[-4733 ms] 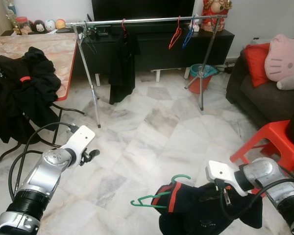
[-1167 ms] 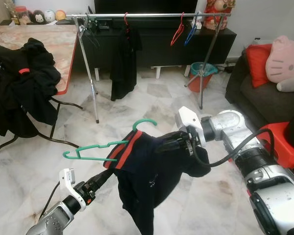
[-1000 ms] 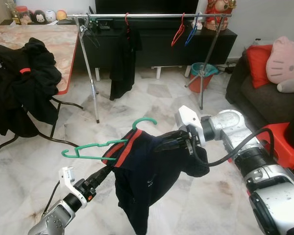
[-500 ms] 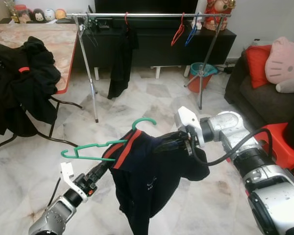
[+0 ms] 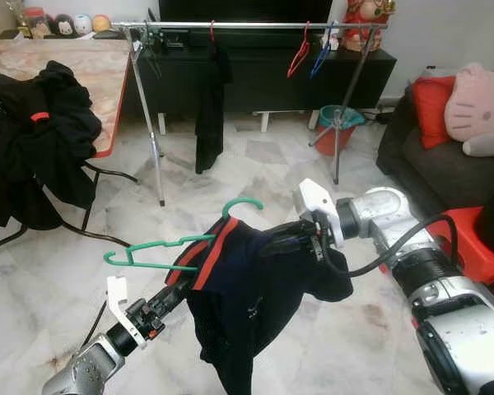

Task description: Hang hanger

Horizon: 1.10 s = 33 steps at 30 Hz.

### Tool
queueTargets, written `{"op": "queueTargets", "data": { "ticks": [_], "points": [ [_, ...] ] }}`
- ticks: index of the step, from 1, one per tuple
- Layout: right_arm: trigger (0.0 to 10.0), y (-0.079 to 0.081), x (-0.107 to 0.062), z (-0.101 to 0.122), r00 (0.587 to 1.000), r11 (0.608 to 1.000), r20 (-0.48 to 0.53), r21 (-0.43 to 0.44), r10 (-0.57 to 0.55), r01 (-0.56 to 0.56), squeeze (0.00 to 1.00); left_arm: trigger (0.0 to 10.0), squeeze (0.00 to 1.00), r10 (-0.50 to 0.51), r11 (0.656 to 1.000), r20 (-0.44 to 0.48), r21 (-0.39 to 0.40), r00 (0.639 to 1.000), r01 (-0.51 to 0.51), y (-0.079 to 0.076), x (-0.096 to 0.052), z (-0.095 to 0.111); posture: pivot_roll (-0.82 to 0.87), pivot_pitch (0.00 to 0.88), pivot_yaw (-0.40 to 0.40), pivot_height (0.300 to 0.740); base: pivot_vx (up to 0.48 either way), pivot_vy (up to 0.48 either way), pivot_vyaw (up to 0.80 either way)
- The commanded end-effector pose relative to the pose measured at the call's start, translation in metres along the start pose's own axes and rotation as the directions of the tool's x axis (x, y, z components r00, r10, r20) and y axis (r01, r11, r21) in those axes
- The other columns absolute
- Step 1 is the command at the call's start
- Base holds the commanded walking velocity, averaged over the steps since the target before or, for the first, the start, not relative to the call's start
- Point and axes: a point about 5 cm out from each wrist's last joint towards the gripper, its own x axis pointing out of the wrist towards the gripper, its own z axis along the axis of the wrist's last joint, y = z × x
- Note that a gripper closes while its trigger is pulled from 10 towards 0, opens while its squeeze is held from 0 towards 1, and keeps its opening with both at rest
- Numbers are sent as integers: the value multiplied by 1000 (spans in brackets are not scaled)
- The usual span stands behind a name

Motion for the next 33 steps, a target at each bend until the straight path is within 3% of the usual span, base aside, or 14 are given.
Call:
{"op": "queueTargets", "data": {
  "ticks": [1,2,3,5,33],
  "points": [
    [0,-4,-6,12,1000,999,14,-42,-13,14,0,10000,0,12,1000,-20,5,1000,-12,1,1,-4,159,0,-117,732,0,0,0],
    [0,-4,-6,12,1000,999,14,-42,-13,14,0,10000,0,12,1000,-25,10,1000,-12,0,1,-4,159,0,-117,732,0,0,0],
    [0,-4,-6,12,1000,999,13,-42,-13,14,0,9020,0,11,1000,-32,11,999,-11,0,2,-5,159,0,-118,732,0,0,0],
    [0,-5,-6,12,1000,999,11,-43,-14,14,0,157,0,24,999,-39,23,999,-23,1,2,-5,159,0,-118,732,0,0,0],
    [0,-4,-4,7,1000,999,-5,-31,-19,18,0,0,0,41,998,18,56,999,-42,3,8,2,159,0,-117,732,0,0,0]
  ]
}}
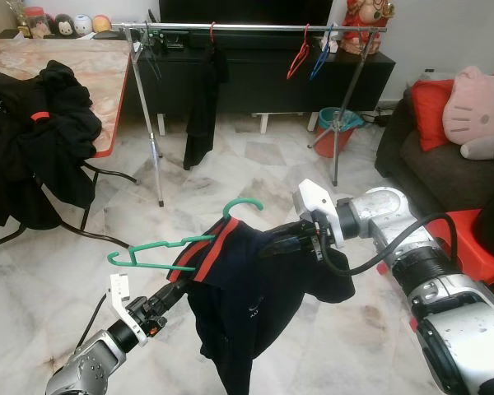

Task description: Hang hanger

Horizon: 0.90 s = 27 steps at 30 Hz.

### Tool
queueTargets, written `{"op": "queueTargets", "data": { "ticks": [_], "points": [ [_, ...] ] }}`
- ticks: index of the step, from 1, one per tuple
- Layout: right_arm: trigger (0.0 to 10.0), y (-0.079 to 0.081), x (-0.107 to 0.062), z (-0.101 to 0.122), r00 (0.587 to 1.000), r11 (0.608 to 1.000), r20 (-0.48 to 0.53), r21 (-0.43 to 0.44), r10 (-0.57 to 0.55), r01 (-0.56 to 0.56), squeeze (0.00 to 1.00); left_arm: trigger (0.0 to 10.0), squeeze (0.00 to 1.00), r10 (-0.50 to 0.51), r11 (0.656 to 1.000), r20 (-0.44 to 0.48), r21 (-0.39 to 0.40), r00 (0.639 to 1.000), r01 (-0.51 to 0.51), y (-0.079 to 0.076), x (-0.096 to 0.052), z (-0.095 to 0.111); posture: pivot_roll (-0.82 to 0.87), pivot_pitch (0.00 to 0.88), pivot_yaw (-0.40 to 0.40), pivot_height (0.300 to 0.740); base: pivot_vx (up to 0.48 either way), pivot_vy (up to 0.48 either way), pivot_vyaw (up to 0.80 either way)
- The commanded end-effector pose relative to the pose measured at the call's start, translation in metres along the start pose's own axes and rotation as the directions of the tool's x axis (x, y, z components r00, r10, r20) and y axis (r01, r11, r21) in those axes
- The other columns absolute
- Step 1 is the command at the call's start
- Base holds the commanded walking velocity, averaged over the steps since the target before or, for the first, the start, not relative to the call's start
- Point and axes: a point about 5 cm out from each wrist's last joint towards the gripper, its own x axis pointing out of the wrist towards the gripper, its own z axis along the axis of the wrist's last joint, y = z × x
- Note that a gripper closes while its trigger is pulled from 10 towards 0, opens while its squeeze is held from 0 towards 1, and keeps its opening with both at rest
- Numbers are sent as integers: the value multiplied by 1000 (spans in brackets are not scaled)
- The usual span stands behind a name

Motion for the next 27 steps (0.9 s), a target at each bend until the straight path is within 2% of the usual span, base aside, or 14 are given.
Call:
{"op": "queueTargets", "data": {
  "ticks": [1,16,21,22,24,25,27],
  "points": [
    [0,-4,-4,9,1000,999,9,-35,-15,15,0,0,0,4,1000,4,-14,1000,-4,0,2,-2,160,0,-118,732,0,0,0],
    [0,-3,-5,3,1000,999,-6,-23,-25,25,0,0,0,37,999,20,-9,999,-37,3,-1,0,161,0,-116,732,0,0,0],
    [0,-1,-9,-2,999,999,-21,-15,-34,34,0,0,0,173,985,-17,29,985,-173,15,-8,-4,161,0,-114,732,0,0,0],
    [0,-1,-9,-2,999,999,-21,-15,-34,34,0,0,0,173,985,-17,29,985,-173,15,-8,-4,161,0,-114,732,0,0,0],
    [0,0,-13,-5,999,999,-32,-9,-36,36,0,0,0,249,967,-30,55,968,-247,22,-12,-6,157,0,-112,732,0,0,0],
    [0,0,-13,-5,999,999,-32,-9,-36,36,0,0,0,249,967,-30,55,968,-247,22,-12,-6,157,0,-112,732,0,0,0],
    [0,2,-19,-10,998,999,-47,1,-39,39,0,0,0,343,937,-33,87,939,-339,30,-18,-7,155,0,-111,732,0,0,0]
  ]
}}
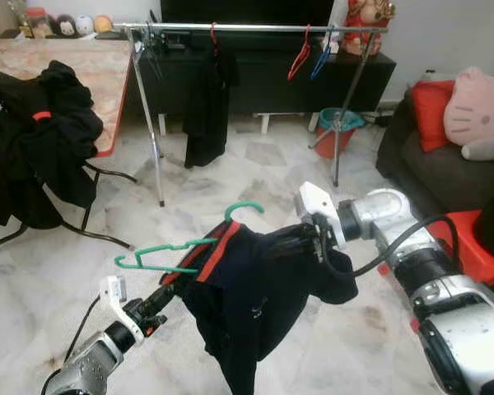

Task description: Hang hanger

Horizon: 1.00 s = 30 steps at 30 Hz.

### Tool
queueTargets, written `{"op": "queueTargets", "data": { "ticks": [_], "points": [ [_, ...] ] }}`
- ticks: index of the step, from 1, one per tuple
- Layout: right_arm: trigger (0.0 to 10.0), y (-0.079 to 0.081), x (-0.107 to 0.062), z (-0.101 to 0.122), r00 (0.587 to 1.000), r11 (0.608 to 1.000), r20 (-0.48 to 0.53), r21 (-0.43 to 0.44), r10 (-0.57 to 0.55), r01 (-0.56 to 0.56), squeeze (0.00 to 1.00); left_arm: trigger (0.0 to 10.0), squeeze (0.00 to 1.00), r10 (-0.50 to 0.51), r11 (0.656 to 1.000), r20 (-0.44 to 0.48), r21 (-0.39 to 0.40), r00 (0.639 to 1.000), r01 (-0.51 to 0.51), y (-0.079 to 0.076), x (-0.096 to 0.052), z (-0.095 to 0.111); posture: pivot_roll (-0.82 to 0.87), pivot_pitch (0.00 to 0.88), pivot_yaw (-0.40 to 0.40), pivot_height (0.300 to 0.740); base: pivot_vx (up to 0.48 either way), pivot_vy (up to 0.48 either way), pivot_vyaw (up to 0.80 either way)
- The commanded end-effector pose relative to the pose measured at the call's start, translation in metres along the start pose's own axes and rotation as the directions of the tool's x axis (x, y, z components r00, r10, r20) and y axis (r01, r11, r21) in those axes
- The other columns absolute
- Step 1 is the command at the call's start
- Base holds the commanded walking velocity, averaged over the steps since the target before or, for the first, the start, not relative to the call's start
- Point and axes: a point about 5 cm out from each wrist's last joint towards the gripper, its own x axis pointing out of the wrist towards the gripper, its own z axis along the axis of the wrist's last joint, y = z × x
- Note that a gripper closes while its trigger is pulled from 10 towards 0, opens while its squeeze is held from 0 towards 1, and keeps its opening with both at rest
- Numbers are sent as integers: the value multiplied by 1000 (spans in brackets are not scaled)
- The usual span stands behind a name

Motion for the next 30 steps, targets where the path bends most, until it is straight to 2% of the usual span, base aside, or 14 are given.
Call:
{"op": "queueTargets", "data": {
  "ticks": [1,3,5,7,8,9,11,12,13,15,19,22,24,30],
  "points": [
    [0,0,-12,0,1000,1000,-1,-14,-20,20,0,0,0,96,995,-27,31,995,-95,10,-5,-3,155,0,-111,732,0,0,0],
    [0,3,-17,-6,1000,1000,-20,-1,-12,12,0,0,0,192,980,-18,53,981,-191,17,-7,-1,158,0,-112,732,0,0,0],
    [0,4,-17,-7,1000,1000,-23,1,-10,10,0,0,0,210,976,-15,55,978,-209,19,-7,-1,158,0,-112,732,0,0,0],
    [0,6,-21,-13,999,1000,-48,10,-2,2,0,0,0,339,937,-20,99,941,-335,28,-11,0,158,0,-112,732,0,0,0],
    [0,9,-25,-18,997,1000,-80,15,12,-11,0,0,0,410,906,-14,119,912,-405,34,-14,2,157,0,-111,732,0,0,0],
    [0,12,-27,-21,995,1000,-101,18,23,-21,0,0,0,454,884,-8,131,891,-449,38,-16,3,157,0,-111,732,0,0,0],
    [0,13,-29,-24,992,999,-120,20,33,-30,0,0,0,484,867,-1,139,875,-479,40,-17,4,157,0,-111,732,0,0,0],
    [0,17,-36,-30,987,999,-158,28,35,-31,0,10000,0,512,849,13,142,859,-509,42,-19,6,153,0,-110,732,0,0,0],
    [0,17,-36,-30,987,999,-158,28,35,-31,0,10000,0,512,849,13,142,859,-509,42,-19,6,153,0,-110,732,0,0,0],
    [0,23,-47,-38,976,999,-213,43,39,-31,0,10000,0,564,813,35,148,825,-563,47,-21,9,150,0,-109,732,0,0,0],
    [0,27,-56,-45,960,998,-276,53,44,-30,0,10000,0,585,798,37,153,810,-583,49,-23,8,148,0,-105,732,0,0,0],
    [0,29,-64,-52,932,998,-358,47,47,-32,0,10000,0,600,785,38,163,799,-597,50,-25,7,146,0,-104,732,0,0,0],
    [0,29,-69,-57,902,1000,-431,24,22,-13,0,10000,0,610,777,40,165,791,-607,51,-27,7,147,0,-104,732,0,0,0],
    [0,25,-68,-65,847,995,-522,-64,-98,76,0,10000,0,617,770,41,175,786,-614,52,-27,6,146,0,-103,732,0,0,0]
  ]
}}
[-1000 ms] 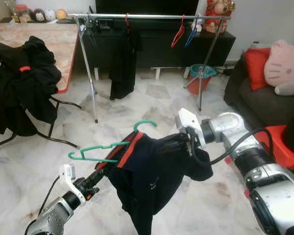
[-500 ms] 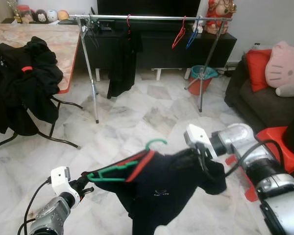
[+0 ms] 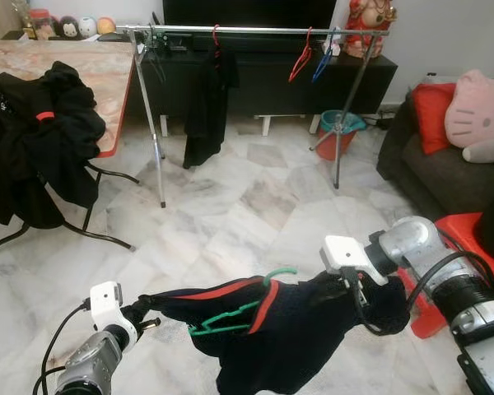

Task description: Hang hanger

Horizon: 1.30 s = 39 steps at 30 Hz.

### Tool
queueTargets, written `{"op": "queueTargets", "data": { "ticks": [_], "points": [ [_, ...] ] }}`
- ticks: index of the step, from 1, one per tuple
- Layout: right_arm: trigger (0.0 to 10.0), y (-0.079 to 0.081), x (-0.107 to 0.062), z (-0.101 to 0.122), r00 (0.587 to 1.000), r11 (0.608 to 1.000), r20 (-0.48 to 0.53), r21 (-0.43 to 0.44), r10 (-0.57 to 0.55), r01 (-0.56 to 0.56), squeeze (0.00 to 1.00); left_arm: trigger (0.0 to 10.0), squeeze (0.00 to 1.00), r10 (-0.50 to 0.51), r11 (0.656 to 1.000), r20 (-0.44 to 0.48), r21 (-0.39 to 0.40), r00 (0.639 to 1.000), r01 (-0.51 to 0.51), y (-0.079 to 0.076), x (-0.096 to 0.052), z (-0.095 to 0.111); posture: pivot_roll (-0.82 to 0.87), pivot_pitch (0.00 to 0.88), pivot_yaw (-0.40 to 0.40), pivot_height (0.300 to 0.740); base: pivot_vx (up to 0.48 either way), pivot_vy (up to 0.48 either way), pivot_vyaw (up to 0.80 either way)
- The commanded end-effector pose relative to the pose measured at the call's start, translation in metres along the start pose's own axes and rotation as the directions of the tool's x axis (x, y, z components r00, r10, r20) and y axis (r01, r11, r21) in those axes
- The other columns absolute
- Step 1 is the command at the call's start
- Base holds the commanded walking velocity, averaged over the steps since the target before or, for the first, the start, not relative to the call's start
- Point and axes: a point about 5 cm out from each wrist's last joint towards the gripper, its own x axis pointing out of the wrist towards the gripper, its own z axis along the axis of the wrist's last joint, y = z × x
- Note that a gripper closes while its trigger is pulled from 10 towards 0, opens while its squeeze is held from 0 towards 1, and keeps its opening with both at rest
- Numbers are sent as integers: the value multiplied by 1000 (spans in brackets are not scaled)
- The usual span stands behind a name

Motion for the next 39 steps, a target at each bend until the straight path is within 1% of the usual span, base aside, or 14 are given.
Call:
{"op": "queueTargets", "data": {
  "ticks": [1,7,14,22,24,26,29,30,32,33,36,37,38,39],
  "points": [
    [0,1,-35,-23,988,996,-135,46,-70,77,0,10000,0,212,977,27,-6,977,-212,36,-16,4,146,0,-103,732,0,0,0],
    [0,-5,-24,-22,975,983,-133,30,-176,181,0,10000,0,191,981,35,18,981,-192,34,-14,7,150,0,-103,732,0,0,0],
    [0,-3,-17,-27,965,977,-162,15,-207,212,0,10000,0,163,985,67,39,984,-166,30,-10,18,149,0,-103,732,0,0,0],
    [0,0,1,-28,962,967,-124,46,-242,250,0,10000,0,-35,996,165,81,986,22,1,5,58,154,0,-99,732,0,0,0],
    [0,-3,7,-26,952,954,-107,64,-286,294,0,10000,0,-174,983,196,89,965,159,-20,8,74,153,0,-98,732,0,0,0],
    [0,-4,10,-25,945,945,-100,73,-310,318,0,10000,0,-232,972,205,100,951,215,-28,8,80,155,0,-97,732,0,0,0],
    [0,-10,13,-23,917,913,-94,101,-388,396,0,10000,0,-365,930,212,131,907,343,-47,5,90,156,0,-97,732,0,0,0],
    [0,-16,14,-23,878,866,-107,142,-467,479,0,10000,0,-457,888,206,166,865,430,-60,1,97,160,0,-97,732,0,0,0],
    [0,-19,14,-25,844,827,-135,170,-519,536,0,10000,0,-507,860,203,188,838,475,-68,-3,101,161,0,-96,732,0,0,0],
    [0,-19,14,-25,844,827,-135,170,-519,536,0,10000,0,-507,860,203,188,838,475,-68,-3,101,161,0,-96,732,0,0,0],
    [0,-21,20,-32,786,758,-206,213,-582,617,0,10000,0,-621,783,198,211,759,585,-89,-14,109,160,0,-94,732,0,0,0],
    [0,-21,20,-32,786,758,-206,213,-582,617,0,10000,0,-621,783,198,211,759,585,-89,-14,109,160,0,-94,732,0,0,0],
    [0,-21,23,-34,773,743,-224,217,-593,633,0,10000,0,-655,754,191,217,731,620,-96,-18,112,161,0,-94,732,0,0,0],
    [0,-24,23,-33,734,690,-233,248,-638,679,0,10000,0,-697,715,169,233,697,659,-105,-24,113,161,0,-94,732,0,0,0]
  ]
}}
